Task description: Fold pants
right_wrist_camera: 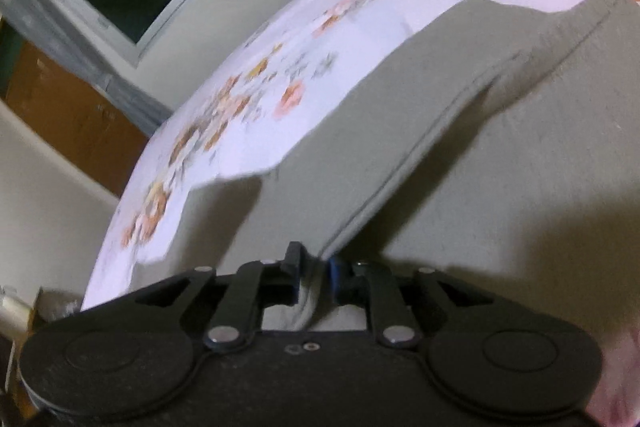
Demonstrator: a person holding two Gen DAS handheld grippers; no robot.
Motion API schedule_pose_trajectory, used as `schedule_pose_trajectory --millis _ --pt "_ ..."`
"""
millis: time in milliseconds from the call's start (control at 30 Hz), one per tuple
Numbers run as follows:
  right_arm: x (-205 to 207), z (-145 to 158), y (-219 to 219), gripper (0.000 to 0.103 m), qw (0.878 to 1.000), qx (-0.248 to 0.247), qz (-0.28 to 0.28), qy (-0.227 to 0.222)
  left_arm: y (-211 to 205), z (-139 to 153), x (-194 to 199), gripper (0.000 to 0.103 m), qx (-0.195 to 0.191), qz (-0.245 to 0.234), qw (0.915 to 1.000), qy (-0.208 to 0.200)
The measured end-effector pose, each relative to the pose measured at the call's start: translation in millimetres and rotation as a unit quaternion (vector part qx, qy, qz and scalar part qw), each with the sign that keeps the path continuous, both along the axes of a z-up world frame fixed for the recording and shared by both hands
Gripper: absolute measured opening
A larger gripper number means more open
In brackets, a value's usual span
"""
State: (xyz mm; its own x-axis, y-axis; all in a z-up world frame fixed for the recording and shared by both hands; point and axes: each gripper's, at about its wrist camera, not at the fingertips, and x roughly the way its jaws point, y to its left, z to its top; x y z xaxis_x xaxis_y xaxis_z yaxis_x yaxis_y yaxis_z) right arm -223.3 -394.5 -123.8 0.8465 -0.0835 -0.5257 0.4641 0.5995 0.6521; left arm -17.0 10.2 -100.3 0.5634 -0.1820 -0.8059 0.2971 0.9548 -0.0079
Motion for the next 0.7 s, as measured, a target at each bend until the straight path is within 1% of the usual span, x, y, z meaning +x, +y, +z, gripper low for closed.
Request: schedule_pose_trajectory --millis 33,100,167,233,300,333,400,500,533,567,600,633,667,700 --pt "2.7 2.3 -1.8 0.012 1.0 -0.003 -0.002 -0.002 -0.3 0.2 0.2 0.056 0.001 0.001 1.0 0.001" --pt "-3.6 16.8 2.3 0.009 1.0 -0.028 -0.002 -0.013 -1.6 -0.2 1.2 0.057 0.003 0.0 1.0 0.001" --pt "-10.3 41.6 18.7 0.009 0.995 -0.094 -0.002 -0.031 -2.1 -0.4 1.0 0.057 0.004 -0.001 1.0 -0.001" --pt "-23.0 62.8 30.2 0.008 0.989 -0.142 0.009 -0.048 -2.0 -0.4 1.0 0.057 0.005 -0.003 1.0 -0.002" --pt "-44.3 75.8 46.4 0.008 0.983 -0.171 0.027 -0.055 -1.8 -0.1 0.9 0.057 0.005 -0.004 1.0 -0.002" --pt "-51.6 75.7 52.0 0.007 0.982 -0.18 0.032 -0.049 -1.6 -0.1 0.8 0.057 0.004 -0.005 1.0 -0.003" --pt "-66.9 63.6 59.9 0.007 0.982 -0.182 0.039 -0.022 -1.2 -0.4 0.5 0.057 0.005 -0.007 0.9999 -0.005" --pt "-71.9 23.5 55.0 0.007 0.988 -0.146 0.036 0.044 -1.4 -0.4 -0.4 0.057 0.006 -0.008 0.9999 -0.007" --pt "-67.6 8.2 52.7 0.007 0.986 -0.142 0.039 0.075 -1.9 -0.5 -0.2 0.057 0.007 -0.008 0.9999 -0.007" --pt "-63.9 -3.8 50.7 0.007 0.984 -0.143 0.043 0.094 -2.5 -0.4 -0.3 0.057 0.008 -0.008 0.9999 -0.008" --pt "-61.9 -10.0 48.8 0.007 0.984 -0.14 0.048 0.098 -3.3 -0.4 -0.6 0.057 0.009 -0.008 0.9999 -0.008" --pt "-61.1 -9.2 48.3 0.008 0.984 -0.14 0.047 0.099 -3.5 -0.4 -0.6 0.057 0.01 -0.008 0.9999 -0.008" --pt "-59.0 -7.0 46.4 0.012 0.984 -0.138 0.048 0.098 -3.7 -0.2 -0.6 0.057 0.011 -0.007 0.9999 -0.008" --pt "-57.4 -4.6 44.5 0.018 0.986 -0.13 0.052 0.095 -4.1 -0.1 -0.7 0.057 0.011 -0.007 0.9999 -0.009"
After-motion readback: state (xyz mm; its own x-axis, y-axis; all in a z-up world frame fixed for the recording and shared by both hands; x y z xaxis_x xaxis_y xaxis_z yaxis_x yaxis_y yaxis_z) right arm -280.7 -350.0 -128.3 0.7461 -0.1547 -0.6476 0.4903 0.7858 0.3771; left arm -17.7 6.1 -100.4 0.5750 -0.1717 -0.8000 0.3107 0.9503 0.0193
